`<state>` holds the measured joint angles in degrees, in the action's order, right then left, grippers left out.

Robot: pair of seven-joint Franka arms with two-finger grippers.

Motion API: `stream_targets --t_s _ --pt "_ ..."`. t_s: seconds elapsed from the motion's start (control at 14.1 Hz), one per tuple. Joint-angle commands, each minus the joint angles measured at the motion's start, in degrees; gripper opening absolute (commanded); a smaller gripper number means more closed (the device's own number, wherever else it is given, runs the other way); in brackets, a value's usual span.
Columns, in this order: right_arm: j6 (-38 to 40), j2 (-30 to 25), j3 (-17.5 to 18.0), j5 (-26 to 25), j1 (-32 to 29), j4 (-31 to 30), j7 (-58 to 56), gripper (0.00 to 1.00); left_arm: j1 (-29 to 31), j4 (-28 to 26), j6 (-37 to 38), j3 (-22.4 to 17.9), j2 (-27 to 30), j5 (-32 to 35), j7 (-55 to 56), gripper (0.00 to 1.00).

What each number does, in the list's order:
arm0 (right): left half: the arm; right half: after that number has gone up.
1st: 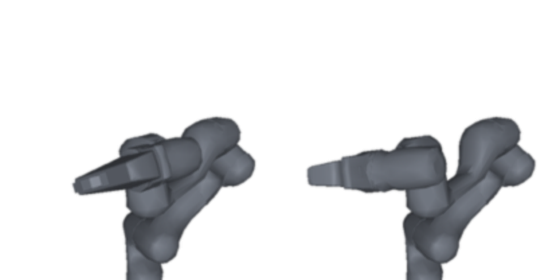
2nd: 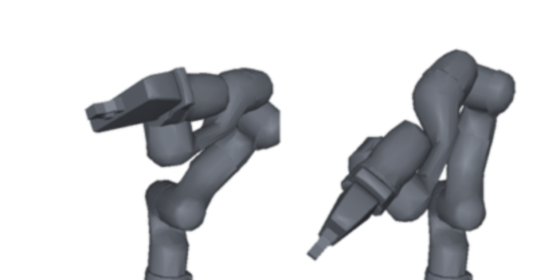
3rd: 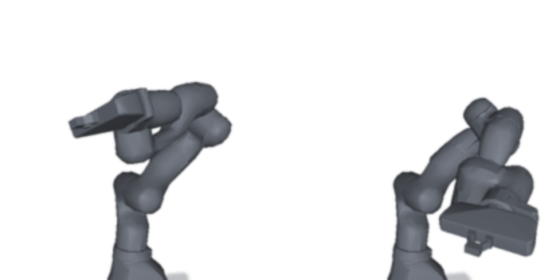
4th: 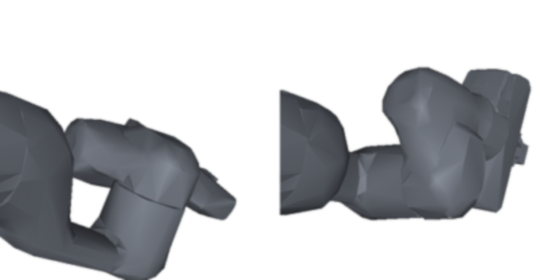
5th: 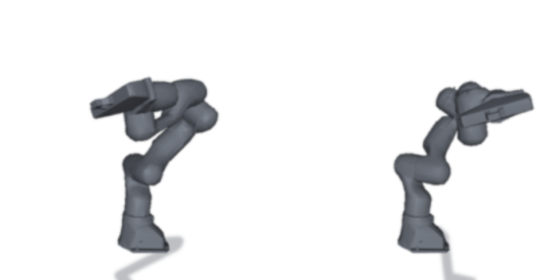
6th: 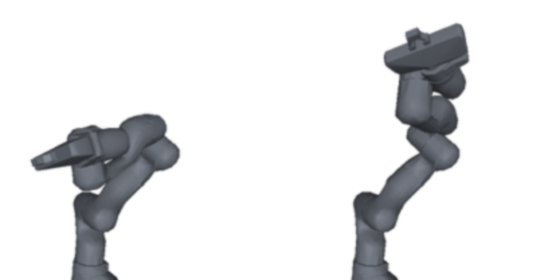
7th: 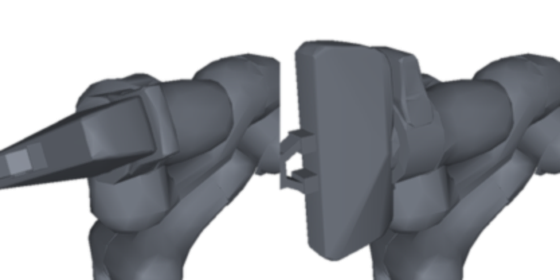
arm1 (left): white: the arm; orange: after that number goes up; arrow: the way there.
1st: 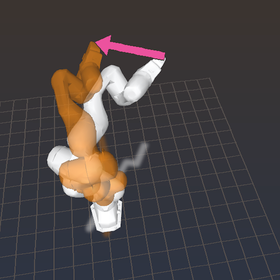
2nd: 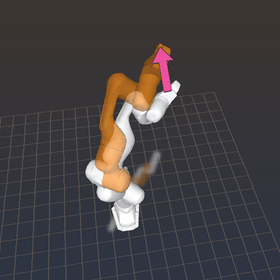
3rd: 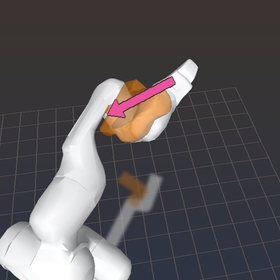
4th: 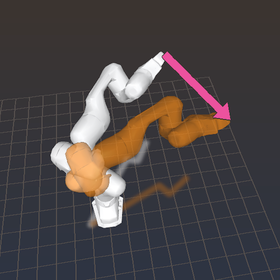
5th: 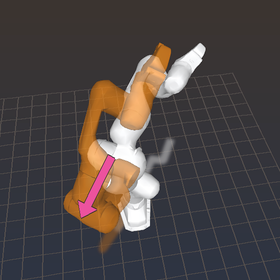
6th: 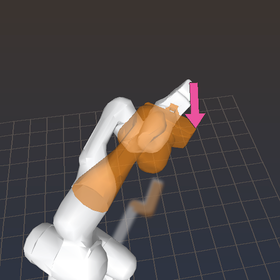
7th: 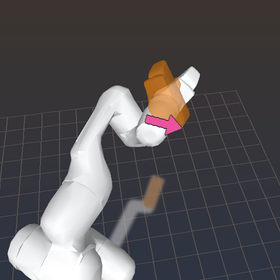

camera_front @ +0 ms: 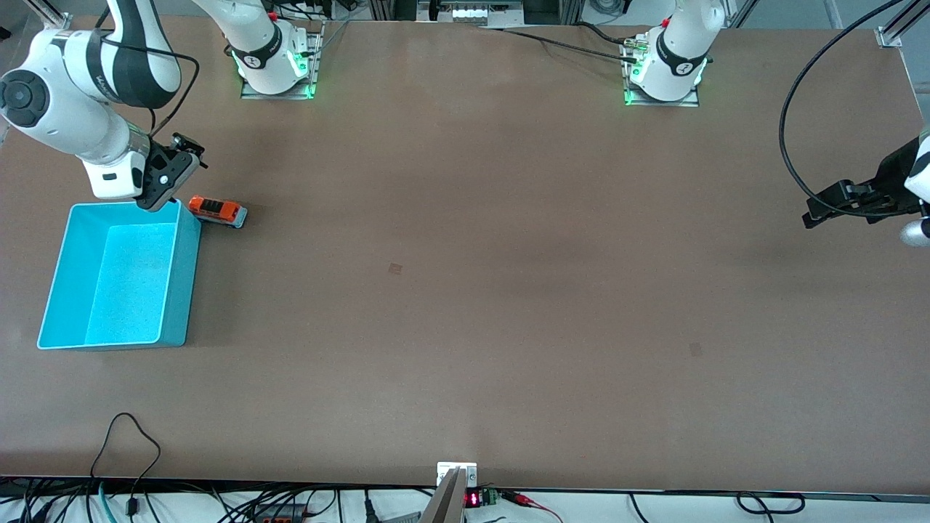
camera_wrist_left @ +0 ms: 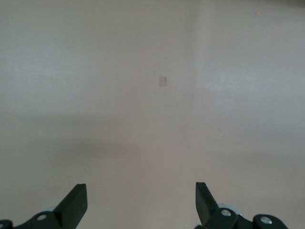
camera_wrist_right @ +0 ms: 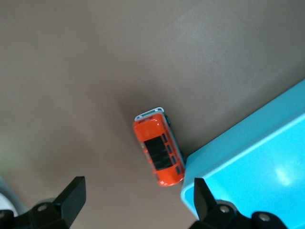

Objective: Wind up bus and store in blue box
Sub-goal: 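Lower the right gripper onto the bus beside the cyan box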

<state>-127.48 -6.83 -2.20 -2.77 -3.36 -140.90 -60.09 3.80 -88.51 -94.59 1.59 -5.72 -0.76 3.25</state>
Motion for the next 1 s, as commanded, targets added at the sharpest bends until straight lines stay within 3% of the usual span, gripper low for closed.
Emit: stream_targets --t_s 0.0,0.43,0.92 --pt "-9.4 0.32 1.24 -0.75 -1.39 -6.12 -5.02 1.0 -0.73 0.18 0.73 -0.89 0.71 -0.65 -0.09 1.0" --pt "-21.13 6.73 1.32 -0.75 -3.93 -8.78 -15.13 1.0 -0.99 1.41 0.2 -0.97 -1.04 -0.03 0.61 1.0" --pt "-26.93 12.44 1.5 -0.75 -5.08 -8.78 -15.67 1.0 -1.17 1.06 -0.6 -0.8 -1.4 -0.03 0.0 1.0"
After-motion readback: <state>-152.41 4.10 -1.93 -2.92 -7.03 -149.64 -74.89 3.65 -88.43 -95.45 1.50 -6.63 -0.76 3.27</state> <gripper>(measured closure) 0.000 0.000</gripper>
